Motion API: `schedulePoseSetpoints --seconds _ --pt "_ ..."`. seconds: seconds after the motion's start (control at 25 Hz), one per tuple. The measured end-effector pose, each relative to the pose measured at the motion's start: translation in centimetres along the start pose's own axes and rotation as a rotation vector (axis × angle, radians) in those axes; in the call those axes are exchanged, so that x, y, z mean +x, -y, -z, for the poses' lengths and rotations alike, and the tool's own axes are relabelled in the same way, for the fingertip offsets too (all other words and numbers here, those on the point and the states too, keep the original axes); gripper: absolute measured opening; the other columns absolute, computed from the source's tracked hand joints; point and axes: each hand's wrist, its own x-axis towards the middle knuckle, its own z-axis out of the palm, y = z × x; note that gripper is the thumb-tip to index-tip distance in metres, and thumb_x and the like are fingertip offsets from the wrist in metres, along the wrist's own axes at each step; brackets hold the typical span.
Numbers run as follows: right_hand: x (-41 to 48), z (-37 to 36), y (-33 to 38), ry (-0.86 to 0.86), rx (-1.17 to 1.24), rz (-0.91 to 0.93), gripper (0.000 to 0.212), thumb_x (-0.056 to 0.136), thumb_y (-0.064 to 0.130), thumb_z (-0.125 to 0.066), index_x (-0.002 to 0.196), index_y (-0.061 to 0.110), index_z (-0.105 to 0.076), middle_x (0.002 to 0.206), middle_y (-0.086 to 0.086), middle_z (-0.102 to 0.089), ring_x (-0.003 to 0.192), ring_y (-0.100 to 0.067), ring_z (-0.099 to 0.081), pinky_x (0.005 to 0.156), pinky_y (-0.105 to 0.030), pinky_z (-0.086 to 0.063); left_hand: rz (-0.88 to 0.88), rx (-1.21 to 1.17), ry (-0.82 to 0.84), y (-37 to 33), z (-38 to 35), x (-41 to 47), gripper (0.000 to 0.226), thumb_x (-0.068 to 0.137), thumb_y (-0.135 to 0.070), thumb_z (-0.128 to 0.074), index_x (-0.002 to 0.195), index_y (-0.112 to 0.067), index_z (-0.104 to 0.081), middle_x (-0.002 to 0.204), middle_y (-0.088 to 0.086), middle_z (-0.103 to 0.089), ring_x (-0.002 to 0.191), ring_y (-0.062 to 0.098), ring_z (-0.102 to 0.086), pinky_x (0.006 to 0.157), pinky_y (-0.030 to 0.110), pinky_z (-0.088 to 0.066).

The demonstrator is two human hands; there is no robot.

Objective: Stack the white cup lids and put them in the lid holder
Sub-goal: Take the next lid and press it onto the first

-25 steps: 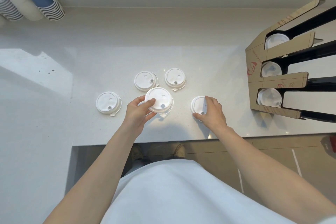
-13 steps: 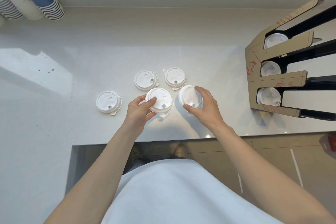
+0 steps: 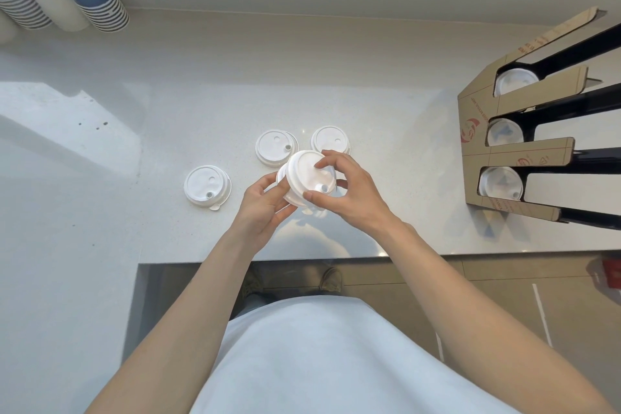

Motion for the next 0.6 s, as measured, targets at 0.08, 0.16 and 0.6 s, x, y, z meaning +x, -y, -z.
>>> schedulePoseSetpoints --seconds 0.08,0.16,0.6 --pt "0.1 -0.4 0.1 0.006 0.035 -0.004 0.043 0.076 0.028 -0.085 0.112 0.023 -0.061 0.138 0.010 -0.053 0.138 -0.013 -0.044 0.102 -0.030 -0.048 -0.011 -0.030 0.022 -0.1 0.2 -0.2 0.024 0.098 -0.016 -0.062 0.121 -0.011 -0.062 0.097 0.003 -0.078 0.089 0.018 -0.075 0.078 0.026 -0.062" --pt "0.1 -0.7 0.0 0.003 0.088 -0.031 0.042 0.076 0.028 -0.085 0.111 0.025 -0.061 0.132 0.017 -0.053 0.139 -0.010 -0.042 0.101 -0.028 -0.048 -0.019 -0.066 0.043 -0.2 0.5 -0.4 0.023 0.100 -0.019 -0.060 0.121 -0.011 -0.062 0.099 0.003 -0.078 0.091 0.018 -0.075 0.078 0.026 -0.061" --pt "0.0 -1.9 0.7 0.014 0.033 -0.007 0.048 0.074 0.029 -0.086 0.116 0.025 -0.063 0.138 0.013 -0.051 0.129 -0.002 -0.048 0.100 -0.032 -0.051 -0.040 -0.076 0.091 -0.2 1.6 -1.0 0.031 0.101 -0.027 -0.058 0.126 -0.010 -0.061 0.114 0.009 -0.074 0.103 0.024 -0.071 0.088 0.032 -0.061"
